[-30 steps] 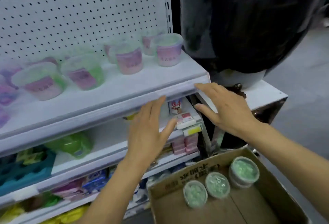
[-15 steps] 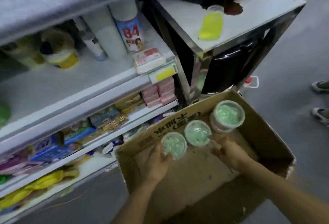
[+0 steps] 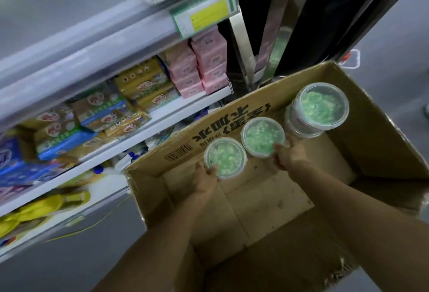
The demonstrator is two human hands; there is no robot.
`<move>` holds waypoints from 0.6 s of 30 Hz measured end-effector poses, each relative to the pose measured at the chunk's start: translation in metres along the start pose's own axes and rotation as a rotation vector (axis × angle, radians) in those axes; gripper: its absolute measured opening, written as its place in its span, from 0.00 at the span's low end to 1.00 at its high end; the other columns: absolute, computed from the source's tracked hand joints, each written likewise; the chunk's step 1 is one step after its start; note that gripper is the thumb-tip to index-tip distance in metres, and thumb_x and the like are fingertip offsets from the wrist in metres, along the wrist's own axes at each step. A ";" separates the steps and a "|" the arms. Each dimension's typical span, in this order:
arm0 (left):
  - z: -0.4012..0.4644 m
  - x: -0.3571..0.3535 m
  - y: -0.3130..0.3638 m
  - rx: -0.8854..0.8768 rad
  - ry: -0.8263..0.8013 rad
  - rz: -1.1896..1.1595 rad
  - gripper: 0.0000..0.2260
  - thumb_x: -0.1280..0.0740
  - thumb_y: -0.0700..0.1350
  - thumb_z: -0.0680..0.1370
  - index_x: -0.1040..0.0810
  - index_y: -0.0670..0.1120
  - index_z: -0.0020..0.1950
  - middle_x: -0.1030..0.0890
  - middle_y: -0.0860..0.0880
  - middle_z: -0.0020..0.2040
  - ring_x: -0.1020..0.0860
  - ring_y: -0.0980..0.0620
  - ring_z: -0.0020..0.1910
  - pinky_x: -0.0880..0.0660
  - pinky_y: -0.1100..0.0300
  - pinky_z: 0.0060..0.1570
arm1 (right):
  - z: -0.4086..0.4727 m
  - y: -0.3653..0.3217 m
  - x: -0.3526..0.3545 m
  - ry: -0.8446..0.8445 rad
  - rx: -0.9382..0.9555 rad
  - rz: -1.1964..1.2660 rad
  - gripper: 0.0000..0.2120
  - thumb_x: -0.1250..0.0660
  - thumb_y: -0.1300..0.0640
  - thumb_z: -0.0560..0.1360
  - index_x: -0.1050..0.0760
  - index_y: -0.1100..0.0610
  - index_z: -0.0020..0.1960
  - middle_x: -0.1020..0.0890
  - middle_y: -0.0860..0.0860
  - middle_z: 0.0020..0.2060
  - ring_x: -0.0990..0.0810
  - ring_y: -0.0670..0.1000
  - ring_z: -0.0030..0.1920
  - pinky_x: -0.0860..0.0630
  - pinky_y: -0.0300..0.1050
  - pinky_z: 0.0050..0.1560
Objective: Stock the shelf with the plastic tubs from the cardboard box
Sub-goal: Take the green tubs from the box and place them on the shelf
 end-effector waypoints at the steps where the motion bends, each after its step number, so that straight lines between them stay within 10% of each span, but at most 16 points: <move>1: -0.003 0.002 0.001 0.008 -0.010 -0.054 0.12 0.39 0.46 0.81 0.32 0.45 0.64 0.20 0.43 0.56 0.18 0.45 0.48 0.21 0.54 0.42 | -0.002 -0.003 0.001 0.008 0.007 -0.010 0.18 0.39 0.62 0.78 0.32 0.51 0.67 0.23 0.57 0.41 0.29 0.51 0.27 0.31 0.41 0.24; 13: -0.136 0.109 0.052 -0.158 0.110 -0.301 0.08 0.39 0.43 0.81 0.22 0.42 0.51 0.22 0.47 0.32 0.25 0.52 0.28 0.20 0.56 0.36 | -0.148 -0.100 0.041 -0.194 0.147 -0.127 0.16 0.39 0.61 0.79 0.30 0.59 0.66 0.26 0.56 0.29 0.35 0.48 0.25 0.38 0.43 0.26; 18: -0.215 0.174 0.081 -0.269 0.191 -0.374 0.12 0.40 0.40 0.80 0.24 0.42 0.39 0.28 0.45 0.24 0.29 0.49 0.22 0.26 0.59 0.27 | -0.227 -0.154 0.040 -0.285 0.293 -0.146 0.07 0.41 0.66 0.76 0.25 0.59 0.46 0.26 0.54 0.19 0.38 0.47 0.17 0.44 0.36 0.22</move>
Point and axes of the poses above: each hand's wrist, its own z-axis towards the middle knuckle, its own x-axis out of the back of the hand, y = z × x, the point moved 9 cm from there along z, towards the middle knuckle
